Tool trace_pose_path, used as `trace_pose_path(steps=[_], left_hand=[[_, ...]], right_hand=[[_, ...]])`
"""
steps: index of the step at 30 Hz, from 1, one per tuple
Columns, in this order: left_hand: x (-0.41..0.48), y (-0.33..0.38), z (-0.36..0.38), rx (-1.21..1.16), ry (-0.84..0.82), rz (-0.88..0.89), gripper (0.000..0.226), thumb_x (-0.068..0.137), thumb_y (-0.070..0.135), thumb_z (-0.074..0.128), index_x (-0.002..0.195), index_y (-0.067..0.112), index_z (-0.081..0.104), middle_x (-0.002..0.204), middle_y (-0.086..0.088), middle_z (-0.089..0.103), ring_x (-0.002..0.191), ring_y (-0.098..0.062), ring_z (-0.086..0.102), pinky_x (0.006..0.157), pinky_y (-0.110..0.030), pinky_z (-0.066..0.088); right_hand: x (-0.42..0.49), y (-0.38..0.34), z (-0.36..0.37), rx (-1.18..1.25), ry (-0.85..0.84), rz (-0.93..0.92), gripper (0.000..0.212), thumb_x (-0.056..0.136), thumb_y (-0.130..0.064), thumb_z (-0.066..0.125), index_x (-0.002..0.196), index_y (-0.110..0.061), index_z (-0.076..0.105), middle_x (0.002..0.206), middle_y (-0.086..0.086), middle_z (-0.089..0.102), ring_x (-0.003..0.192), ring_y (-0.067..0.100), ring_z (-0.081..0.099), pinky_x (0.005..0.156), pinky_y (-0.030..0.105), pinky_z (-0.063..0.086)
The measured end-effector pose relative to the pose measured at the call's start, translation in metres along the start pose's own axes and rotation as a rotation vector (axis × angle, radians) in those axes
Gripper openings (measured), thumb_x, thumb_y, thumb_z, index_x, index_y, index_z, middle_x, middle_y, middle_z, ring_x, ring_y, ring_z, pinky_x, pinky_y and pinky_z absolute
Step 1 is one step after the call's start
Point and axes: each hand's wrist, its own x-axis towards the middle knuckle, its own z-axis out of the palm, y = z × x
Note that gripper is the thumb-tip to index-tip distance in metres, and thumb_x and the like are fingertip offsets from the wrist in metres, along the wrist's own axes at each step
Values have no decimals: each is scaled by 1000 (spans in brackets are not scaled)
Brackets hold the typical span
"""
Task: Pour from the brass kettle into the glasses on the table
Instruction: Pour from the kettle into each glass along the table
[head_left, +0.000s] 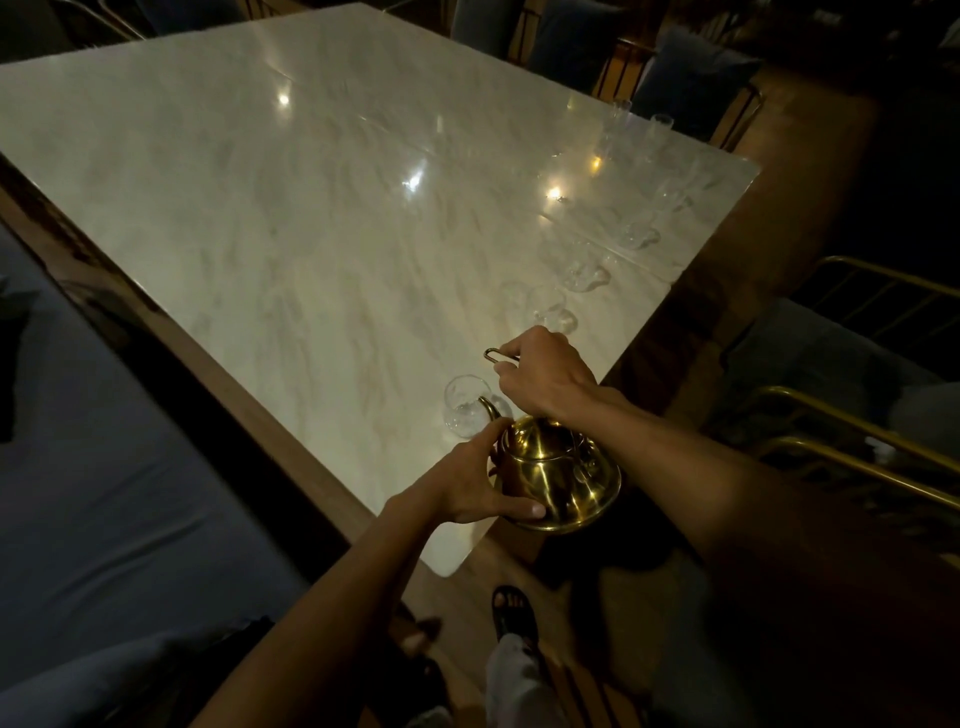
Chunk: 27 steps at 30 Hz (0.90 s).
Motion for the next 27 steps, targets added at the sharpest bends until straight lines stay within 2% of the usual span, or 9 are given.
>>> trace_pose_path(steps=[6,18,21,27], left_hand=[[-2,1,-1,-6,8,3,109,73,37,93,159,28,27,157,1,46,143,-22,45,104,-24,37],[-4,2,-6,-11,11,13,110,73,40,92,160,27,26,158,0,45,142,-23,46,105,-26,39],[-4,3,-6,-11,9,16,108,73,42,93,158,30,28,156,3,47,138,-18,47,102,-25,40],[-5,5,-5,-42,14,30,104,74,39,93,157,30,30,154,5,47,130,-11,46,101,-25,39]], right_hand=[[2,-3,0,-17,-14,-1,24,89,-15,61,104,-3,75,98,11,76,88,26,71,82,44,60],[6,-9,1,-61,-2,5,26,89,-17,62,110,-7,73,96,8,75,81,23,71,76,38,60],[7,-10,-1,-74,-10,0,27,90,-17,62,113,-9,73,94,7,75,79,22,70,72,34,60],[8,-11,-1,-81,-10,1,27,89,-16,63,113,-7,72,93,9,74,79,23,71,75,36,60]])
